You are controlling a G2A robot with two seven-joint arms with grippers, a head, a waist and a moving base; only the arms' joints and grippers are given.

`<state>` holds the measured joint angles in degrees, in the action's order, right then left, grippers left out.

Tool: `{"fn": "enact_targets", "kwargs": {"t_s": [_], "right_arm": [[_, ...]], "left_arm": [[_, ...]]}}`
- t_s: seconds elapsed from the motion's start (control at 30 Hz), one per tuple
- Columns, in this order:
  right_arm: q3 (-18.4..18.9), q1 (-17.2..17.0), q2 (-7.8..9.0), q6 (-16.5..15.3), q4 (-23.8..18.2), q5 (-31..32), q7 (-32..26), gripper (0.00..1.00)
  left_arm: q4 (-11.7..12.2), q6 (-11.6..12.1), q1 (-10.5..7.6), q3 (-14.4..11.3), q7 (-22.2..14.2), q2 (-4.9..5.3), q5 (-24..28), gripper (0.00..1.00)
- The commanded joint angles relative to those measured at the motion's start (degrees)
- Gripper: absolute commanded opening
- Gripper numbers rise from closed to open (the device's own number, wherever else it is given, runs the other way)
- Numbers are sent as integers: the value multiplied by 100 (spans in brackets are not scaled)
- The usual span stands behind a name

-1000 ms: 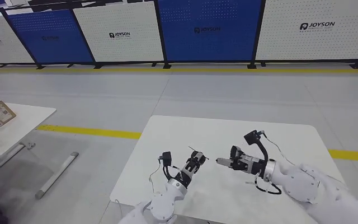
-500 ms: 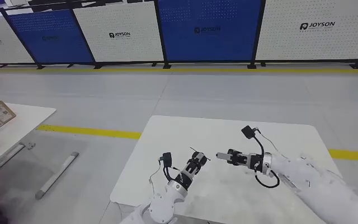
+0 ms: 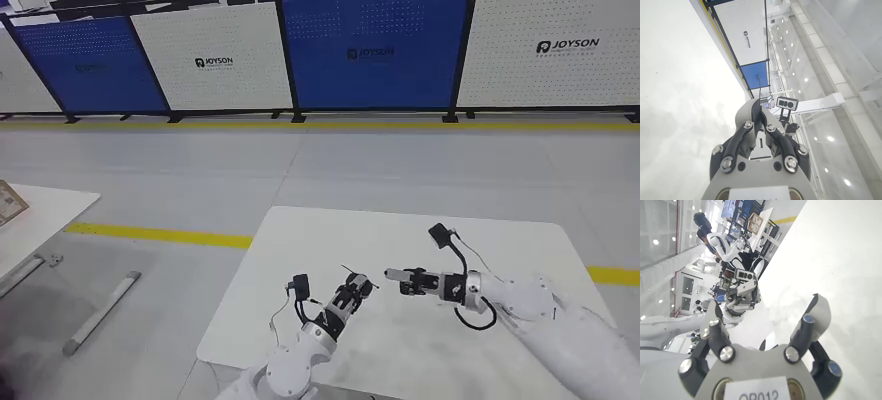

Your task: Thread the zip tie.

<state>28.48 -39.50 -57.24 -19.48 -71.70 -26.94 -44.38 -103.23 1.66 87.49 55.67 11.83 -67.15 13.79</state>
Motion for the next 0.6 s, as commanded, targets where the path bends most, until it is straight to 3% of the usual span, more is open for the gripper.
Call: {"fn": "enact_targets", "kwargs": {"t_s": [0.0,0.2,0.23,0.33,0.47,0.57], "right_arm": [[-3,0,4,0,-7,7,-3,100],[-7,-54,-2,0,-70,25,-21,100],[-27,-87,-11,0,-129,-29,-287,100],[43,-89,-89,0,153,-501,-763,100],[54,-87,-254,0,456,-648,-695,100],[54,-87,-254,0,456,-648,-695,100]], "left_arm": [[1,1,-1,-1,2,0,-3,0],[40,-34,-17,-5,-49,-13,55,0],[53,-72,-33,-2,-73,-21,119,0],[91,-193,-106,15,-35,-52,248,0],[99,-199,-153,25,185,-88,265,0],[99,-199,-153,25,185,-88,265,0]]}}
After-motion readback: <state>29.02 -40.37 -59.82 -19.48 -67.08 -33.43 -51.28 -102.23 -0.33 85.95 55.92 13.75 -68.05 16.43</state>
